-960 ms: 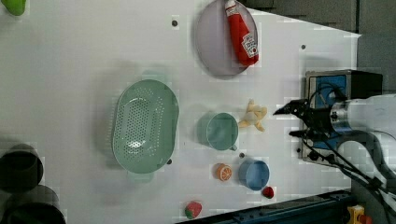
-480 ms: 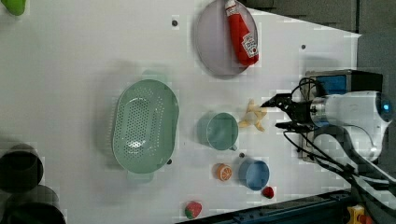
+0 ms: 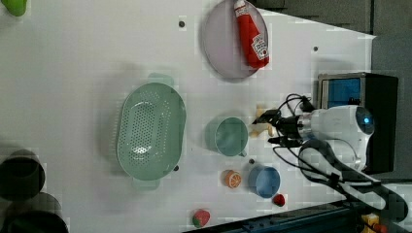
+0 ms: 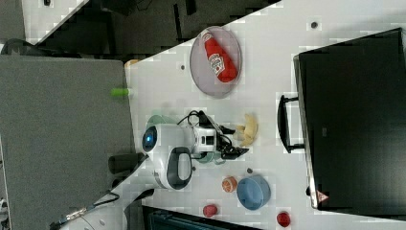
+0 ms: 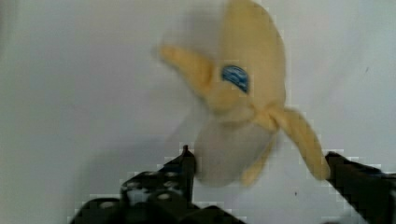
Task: Pick banana from table and place on oven.
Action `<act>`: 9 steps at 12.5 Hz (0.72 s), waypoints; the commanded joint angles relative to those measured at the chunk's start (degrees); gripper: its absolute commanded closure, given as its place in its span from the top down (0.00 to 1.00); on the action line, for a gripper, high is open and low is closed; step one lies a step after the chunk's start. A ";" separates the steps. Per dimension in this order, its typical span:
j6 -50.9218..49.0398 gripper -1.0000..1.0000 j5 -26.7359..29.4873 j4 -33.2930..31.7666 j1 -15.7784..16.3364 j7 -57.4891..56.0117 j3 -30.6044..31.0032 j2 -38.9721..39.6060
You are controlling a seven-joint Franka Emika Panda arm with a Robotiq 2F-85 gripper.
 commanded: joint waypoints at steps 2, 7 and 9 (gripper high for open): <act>3.38 0.47 -0.22 1.37 0.09 0.87 0.27 0.62; 3.35 0.21 -0.22 1.48 0.09 0.87 0.34 0.36; 2.62 0.21 -0.22 1.80 0.09 0.87 0.58 -3.49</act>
